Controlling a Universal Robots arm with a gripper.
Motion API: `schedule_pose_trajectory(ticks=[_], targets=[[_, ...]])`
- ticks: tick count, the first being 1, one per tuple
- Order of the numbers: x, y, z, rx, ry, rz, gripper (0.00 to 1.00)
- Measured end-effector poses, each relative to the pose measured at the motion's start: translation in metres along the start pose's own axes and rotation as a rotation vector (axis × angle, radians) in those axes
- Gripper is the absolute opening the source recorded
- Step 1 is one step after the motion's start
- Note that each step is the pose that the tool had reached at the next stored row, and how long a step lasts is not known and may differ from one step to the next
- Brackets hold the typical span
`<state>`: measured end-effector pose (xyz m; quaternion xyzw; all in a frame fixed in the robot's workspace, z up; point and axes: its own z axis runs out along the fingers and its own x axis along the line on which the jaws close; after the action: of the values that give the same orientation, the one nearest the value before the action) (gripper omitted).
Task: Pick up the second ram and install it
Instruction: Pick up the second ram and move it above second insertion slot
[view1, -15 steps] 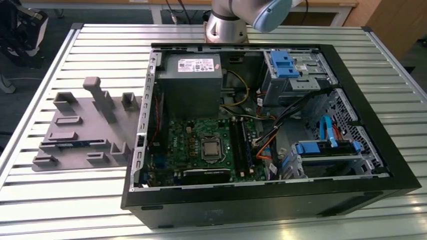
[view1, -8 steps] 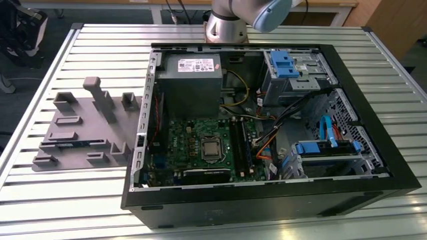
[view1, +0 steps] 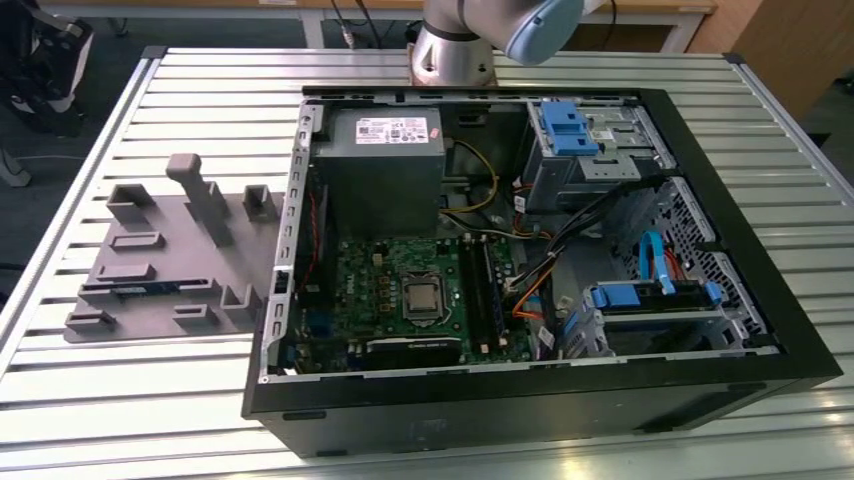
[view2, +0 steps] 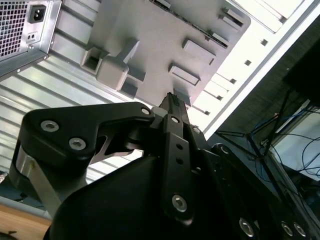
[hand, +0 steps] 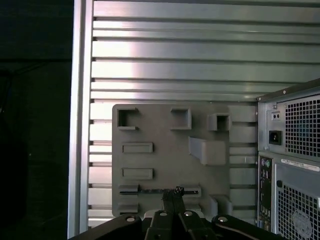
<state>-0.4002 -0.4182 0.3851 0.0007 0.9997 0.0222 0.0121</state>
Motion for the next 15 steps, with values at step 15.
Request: schedule_pose_trajectory(ticks=[15], targets=[[0.0051, -0.0001, 0.0, -0.004, 0.0073, -0.166, 0.11]])
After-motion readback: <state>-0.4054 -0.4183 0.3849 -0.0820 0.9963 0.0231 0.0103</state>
